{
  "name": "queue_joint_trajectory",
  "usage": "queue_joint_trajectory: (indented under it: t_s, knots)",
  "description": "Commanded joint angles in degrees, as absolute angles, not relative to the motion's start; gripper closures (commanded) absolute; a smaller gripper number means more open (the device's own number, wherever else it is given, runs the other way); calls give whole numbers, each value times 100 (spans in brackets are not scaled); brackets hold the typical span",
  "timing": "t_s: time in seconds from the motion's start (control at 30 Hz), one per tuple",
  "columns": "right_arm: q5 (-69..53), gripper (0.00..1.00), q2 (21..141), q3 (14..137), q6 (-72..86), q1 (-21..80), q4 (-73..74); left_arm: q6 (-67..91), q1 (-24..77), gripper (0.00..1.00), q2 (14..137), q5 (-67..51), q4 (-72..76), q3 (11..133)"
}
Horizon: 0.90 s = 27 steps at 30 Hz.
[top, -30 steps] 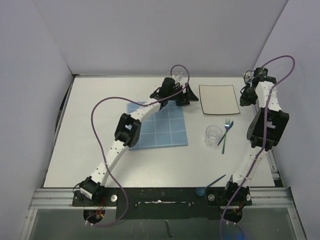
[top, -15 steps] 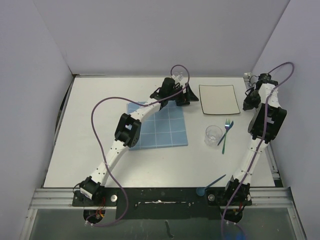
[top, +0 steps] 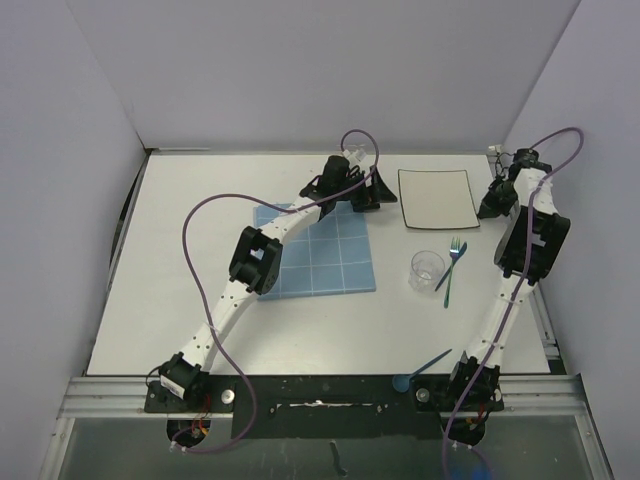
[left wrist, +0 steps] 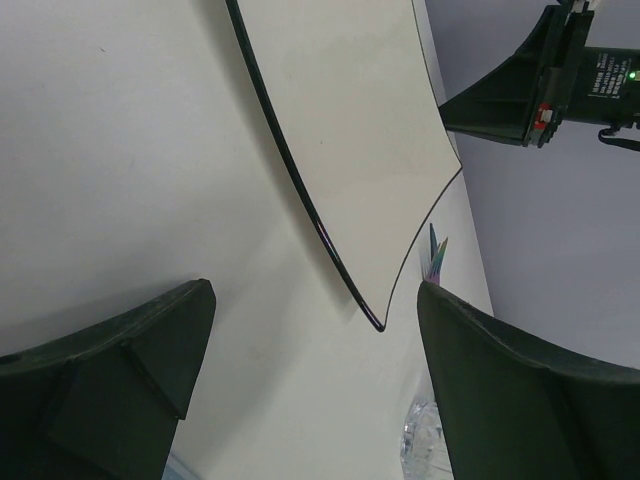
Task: Set the dinner table for one person
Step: Pick up the plate from the corner of the board.
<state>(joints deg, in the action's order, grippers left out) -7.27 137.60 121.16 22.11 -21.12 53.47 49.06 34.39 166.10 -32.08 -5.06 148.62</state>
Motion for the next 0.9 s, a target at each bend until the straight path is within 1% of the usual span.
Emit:
queue_joint_trajectory:
  t_s: [0.0, 0.27, 0.43, 0.73, 0.87]
  knots:
    - [-1076, 100, 13967, 12278, 2256, -1995, 5201, 4859, 3398, 17, 17015, -3097, -774, 14687]
    - [-1595, 100, 14100, 12040, 2354, -1904, 4874, 4914, 3376, 17, 16986, -3140, -688, 14599]
    - [-1715, 100, 14060, 11918, 2420, -1783, 4792, 4986, 3344, 17, 17005, -3164, -589, 14599]
    - [-1810, 100, 14033, 11685, 2613, -1386, 4639, 5102, 3366, 18, 17059, -3192, -455, 14537]
    - [-1479, 100, 14096, 11958, 2552, -1375, 4731, 5111, 3355, 18, 17058, -3199, -453, 14554]
